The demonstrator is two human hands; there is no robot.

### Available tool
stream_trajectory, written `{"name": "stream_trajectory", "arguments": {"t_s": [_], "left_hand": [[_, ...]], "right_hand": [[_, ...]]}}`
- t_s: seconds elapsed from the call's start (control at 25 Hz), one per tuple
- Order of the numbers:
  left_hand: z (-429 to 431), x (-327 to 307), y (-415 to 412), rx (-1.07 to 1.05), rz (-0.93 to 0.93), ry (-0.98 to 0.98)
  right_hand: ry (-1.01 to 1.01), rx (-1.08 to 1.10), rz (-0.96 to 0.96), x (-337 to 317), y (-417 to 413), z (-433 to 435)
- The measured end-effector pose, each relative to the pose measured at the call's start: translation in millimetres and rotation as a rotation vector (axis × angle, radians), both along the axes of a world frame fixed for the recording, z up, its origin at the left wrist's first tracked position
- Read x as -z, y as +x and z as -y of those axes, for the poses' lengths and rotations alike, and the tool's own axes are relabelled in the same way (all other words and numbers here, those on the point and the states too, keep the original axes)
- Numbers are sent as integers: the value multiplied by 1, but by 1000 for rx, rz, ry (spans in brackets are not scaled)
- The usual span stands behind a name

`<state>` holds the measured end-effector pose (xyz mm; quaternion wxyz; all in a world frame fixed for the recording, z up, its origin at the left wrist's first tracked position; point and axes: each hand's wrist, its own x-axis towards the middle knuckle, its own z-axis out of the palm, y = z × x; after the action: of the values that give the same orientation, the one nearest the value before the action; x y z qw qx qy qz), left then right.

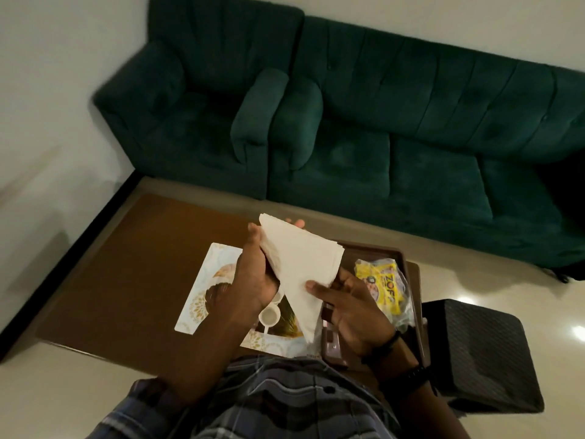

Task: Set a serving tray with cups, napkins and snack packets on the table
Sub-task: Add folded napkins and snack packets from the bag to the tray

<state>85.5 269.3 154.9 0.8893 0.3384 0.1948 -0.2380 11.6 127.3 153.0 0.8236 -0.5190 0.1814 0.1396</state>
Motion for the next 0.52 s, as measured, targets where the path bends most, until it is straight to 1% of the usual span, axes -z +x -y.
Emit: {"name": "stream_trajectory", "arguments": {"t_s": [0.2, 0.32, 0.36, 0.4, 0.52], "left_hand": [[15, 3, -16, 115, 46, 85], [26, 6, -30, 168, 25, 74], [28, 7, -34, 161, 11, 57], [31, 9, -36, 144, -6, 36], [38, 14, -38, 101, -58, 27]], "right_hand": [[60, 38, 31, -7, 0, 11], [56, 18, 44, -3, -4, 15], [-5, 12, 40, -2, -5, 15], [-117, 26, 32, -1, -5, 15], [-591, 164, 20, 2, -5, 18]]}}
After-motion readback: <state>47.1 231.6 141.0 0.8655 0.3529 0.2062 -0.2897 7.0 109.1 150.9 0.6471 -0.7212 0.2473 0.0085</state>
